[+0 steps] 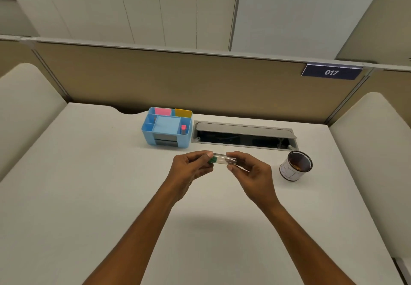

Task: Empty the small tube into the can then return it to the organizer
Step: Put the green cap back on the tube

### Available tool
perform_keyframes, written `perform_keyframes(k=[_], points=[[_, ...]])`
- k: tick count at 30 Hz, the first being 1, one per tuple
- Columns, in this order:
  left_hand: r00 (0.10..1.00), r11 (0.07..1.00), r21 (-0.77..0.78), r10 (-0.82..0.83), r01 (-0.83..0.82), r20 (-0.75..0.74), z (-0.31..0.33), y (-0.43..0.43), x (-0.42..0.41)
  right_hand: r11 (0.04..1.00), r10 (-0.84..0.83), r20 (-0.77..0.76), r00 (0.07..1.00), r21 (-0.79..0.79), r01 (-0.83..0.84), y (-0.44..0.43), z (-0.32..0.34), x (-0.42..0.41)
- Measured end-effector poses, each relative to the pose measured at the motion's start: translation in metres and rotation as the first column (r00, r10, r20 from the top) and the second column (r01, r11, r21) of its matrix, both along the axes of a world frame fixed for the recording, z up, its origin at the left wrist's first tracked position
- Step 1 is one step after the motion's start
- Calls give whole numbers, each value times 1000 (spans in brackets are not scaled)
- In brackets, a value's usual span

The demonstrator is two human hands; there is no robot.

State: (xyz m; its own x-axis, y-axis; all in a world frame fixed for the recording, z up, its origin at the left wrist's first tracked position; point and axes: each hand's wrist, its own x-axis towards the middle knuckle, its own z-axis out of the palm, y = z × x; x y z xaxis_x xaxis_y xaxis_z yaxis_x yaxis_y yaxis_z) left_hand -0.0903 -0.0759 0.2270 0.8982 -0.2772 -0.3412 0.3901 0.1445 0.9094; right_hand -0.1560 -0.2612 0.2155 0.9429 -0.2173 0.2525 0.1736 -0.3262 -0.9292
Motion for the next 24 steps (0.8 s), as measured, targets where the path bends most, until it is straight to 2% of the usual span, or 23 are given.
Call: perform_keyframes(k=[3, 6, 14, 24], points=[[1000, 999, 32, 28, -27, -15, 1, 25, 0, 993, 43, 40, 998, -114, -38, 19, -3, 5], [998, 998, 39, 57, -55, -31, -1, 47, -2, 988, 84, 16, 996, -129, -82, 37, -4, 9], [998, 996, -64, 59, -59, -4, -3, 76, -1, 982, 172, -135, 976, 103, -159, 67, -5, 20], [999, 997, -61, 51, -50, 19, -12, 75, 11, 961, 192, -195, 962, 238, -143, 76, -1, 22]])
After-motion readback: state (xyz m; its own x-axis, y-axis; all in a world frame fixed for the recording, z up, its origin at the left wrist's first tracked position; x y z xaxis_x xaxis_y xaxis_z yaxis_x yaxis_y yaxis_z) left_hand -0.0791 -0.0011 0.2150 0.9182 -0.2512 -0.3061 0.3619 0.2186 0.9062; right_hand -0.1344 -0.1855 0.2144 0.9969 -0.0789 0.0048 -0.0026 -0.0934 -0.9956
